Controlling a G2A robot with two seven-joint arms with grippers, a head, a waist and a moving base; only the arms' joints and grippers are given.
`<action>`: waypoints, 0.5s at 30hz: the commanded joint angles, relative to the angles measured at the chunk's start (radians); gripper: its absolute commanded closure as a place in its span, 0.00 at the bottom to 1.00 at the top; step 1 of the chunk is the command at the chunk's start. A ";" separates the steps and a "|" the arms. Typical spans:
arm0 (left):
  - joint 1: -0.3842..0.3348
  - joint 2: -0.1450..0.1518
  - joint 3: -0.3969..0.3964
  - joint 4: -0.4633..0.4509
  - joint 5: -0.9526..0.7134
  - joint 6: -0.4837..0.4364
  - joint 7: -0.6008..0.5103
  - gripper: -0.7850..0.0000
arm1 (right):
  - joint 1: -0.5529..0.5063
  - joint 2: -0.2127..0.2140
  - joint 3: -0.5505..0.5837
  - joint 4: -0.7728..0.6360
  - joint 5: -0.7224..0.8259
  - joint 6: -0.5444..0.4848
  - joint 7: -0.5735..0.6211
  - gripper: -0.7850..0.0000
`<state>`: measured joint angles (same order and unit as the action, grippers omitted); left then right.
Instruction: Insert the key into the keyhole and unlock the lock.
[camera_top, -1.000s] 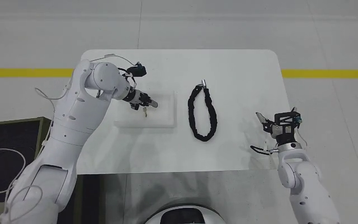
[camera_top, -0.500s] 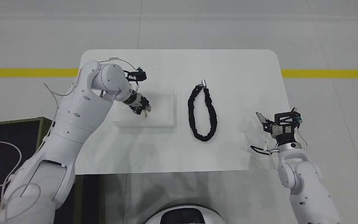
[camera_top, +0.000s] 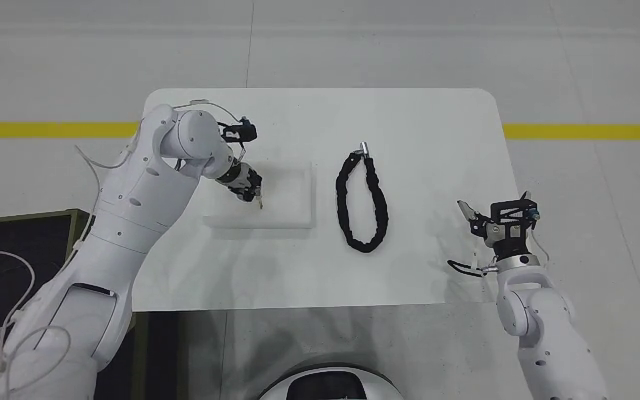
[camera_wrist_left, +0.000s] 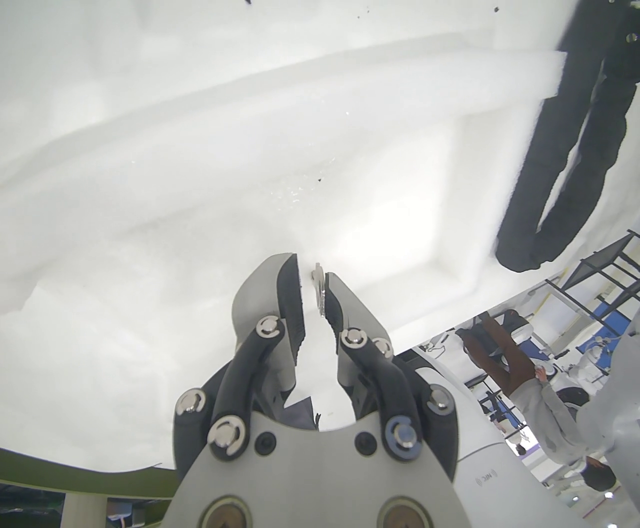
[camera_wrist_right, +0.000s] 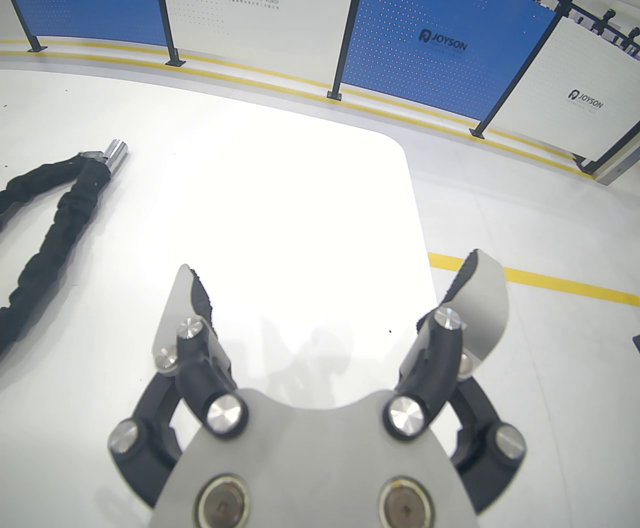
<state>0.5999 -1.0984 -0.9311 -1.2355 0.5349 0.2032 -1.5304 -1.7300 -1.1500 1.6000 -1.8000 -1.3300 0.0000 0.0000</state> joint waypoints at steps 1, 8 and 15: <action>-0.001 -0.004 0.003 0.009 0.003 -0.002 -0.002 0.96 | 0.000 0.000 0.000 0.000 0.000 0.000 0.000 0.00; -0.014 -0.019 0.015 0.049 0.001 -0.018 0.001 0.93 | 0.000 0.000 0.000 0.000 0.000 0.000 0.000 0.00; -0.029 -0.031 0.013 0.080 0.007 -0.011 -0.005 1.00 | 0.000 0.000 0.000 0.000 0.000 0.000 0.000 0.00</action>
<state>0.5741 -1.1282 -0.9158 -1.1588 0.5387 0.1837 -1.5356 -1.7300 -1.1500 1.6000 -1.8000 -1.3300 0.0000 0.0000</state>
